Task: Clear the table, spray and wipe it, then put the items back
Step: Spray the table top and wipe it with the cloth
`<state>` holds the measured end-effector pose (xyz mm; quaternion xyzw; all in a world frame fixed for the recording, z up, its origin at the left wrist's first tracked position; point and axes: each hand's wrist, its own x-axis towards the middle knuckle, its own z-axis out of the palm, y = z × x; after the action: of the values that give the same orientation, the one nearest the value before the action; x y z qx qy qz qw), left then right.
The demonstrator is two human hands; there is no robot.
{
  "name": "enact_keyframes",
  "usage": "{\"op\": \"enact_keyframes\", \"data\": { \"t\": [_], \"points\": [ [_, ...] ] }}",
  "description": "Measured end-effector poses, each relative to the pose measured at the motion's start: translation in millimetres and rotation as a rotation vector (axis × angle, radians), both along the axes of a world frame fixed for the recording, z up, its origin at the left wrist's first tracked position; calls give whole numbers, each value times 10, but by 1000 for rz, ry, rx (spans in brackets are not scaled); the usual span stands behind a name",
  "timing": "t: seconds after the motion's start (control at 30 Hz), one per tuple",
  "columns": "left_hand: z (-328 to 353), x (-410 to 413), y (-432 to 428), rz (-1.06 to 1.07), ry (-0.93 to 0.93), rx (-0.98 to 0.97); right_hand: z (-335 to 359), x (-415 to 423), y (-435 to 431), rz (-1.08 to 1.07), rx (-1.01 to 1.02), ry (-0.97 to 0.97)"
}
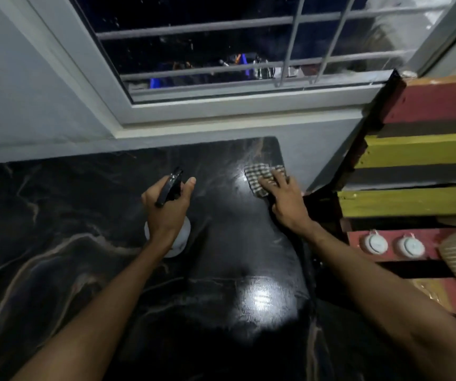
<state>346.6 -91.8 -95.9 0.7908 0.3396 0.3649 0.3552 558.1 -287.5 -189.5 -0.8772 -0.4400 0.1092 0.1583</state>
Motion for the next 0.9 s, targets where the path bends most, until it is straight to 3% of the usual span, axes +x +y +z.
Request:
{"op": "enact_keyframes", "data": {
  "t": [0.1, 0.23, 0.3, 0.4, 0.43, 0.53, 0.57, 0.7, 0.83, 0.9],
  "points": [
    [35, -186, -198, 6, 15, -38, -56, -523, -523, 171, -22, -14],
    [79, -558, -348, 30, 17, -88, -14, -825, -566, -247, 61, 44],
    [77, -779, -336, 38, 32, -128, 18, -1351, -360, -190, 48, 73],
    [111, -1188, -241, 48, 35, -148, 35, -2000, -99, 187, 68, 34],
    [142, -1397, -152, 64, 24, -155, 56, -2119, 46, 165, 77, 36],
    [154, -1834, 85, 124, 10, -122, 74, -2350, 363, -238, 62, 128],
    [175, -2060, 226, 130, -4, -105, 95, -2599, 552, -236, 51, 120],
    [204, -2753, 715, 134, -41, -100, -6, -3354, 1098, 229, 25, 36],
    [198, -3645, 1493, 201, -133, -110, -9, -3788, 2057, -166, 67, 82],
    [171, -4024, 1823, 210, -112, -105, 0, -4341, 2448, 5, 26, 63]
  ]
}}
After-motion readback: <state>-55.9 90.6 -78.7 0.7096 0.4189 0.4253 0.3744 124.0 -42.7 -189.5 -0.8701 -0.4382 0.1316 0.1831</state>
